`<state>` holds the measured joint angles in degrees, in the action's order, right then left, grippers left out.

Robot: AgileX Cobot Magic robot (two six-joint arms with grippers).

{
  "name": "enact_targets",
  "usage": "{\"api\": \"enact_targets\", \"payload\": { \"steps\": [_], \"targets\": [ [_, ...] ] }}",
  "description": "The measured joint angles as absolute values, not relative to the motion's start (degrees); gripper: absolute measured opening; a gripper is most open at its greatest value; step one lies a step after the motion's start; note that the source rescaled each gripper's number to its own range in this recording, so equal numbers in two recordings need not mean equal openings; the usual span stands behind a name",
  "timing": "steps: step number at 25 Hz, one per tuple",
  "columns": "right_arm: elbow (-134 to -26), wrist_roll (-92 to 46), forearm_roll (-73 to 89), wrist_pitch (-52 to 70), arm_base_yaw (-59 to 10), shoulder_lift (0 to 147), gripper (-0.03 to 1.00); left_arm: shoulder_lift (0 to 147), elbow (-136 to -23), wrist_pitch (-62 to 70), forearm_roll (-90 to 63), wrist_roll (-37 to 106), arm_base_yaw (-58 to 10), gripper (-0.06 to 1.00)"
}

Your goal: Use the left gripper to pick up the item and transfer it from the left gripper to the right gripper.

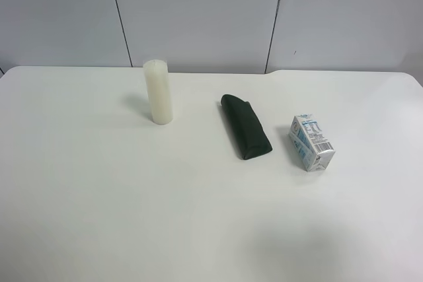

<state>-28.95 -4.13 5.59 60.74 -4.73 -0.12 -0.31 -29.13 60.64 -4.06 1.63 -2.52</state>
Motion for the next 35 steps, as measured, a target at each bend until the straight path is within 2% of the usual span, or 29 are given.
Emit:
{"api": "enact_targets", "payload": {
  "steps": [35],
  "targets": [
    [-29.0,-4.1,5.6,60.7,-4.7,-0.1,1.0,-0.3,-29.1,60.6,-4.1,1.6,-2.5,1.0]
  ]
}}
